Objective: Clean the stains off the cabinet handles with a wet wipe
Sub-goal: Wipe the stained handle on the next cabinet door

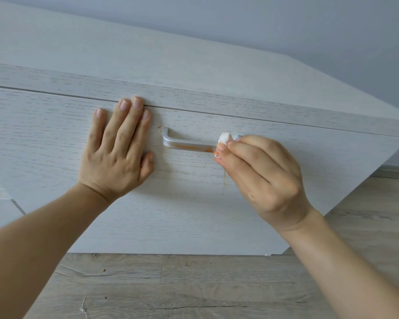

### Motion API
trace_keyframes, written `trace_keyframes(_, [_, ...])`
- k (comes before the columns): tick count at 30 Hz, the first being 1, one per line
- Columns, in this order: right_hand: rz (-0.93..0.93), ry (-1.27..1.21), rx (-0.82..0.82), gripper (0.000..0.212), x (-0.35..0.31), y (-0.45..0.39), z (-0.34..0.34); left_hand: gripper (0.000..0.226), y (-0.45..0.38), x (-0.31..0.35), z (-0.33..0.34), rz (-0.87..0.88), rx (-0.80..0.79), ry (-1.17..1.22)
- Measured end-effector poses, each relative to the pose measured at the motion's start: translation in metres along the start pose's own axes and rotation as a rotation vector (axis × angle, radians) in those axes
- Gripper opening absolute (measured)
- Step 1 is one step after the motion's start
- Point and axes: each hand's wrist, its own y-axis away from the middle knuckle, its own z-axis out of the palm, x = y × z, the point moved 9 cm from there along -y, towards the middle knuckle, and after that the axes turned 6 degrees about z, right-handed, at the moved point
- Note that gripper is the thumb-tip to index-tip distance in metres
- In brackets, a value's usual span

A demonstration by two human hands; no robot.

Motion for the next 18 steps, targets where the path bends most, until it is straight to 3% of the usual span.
trace_keyframes(4, [0.062, -0.052, 0.0, 0.01, 0.005, 0.003, 0.002, 0.063, 0.0, 0.0, 0.0, -0.004, -0.004, 0.012])
trace_keyframes(11, [-0.03, 0.019, -0.002, 0.006, 0.0, -0.001, 0.0, 0.065, 0.0, 0.005, 0.001, -0.105, 0.005, 0.062])
trace_keyframes(18, [0.172, -0.096, -0.007, 0.008, 0.011, 0.003, 0.002, 0.068, -0.001, 0.004, 0.004, -0.111, -0.013, 0.047])
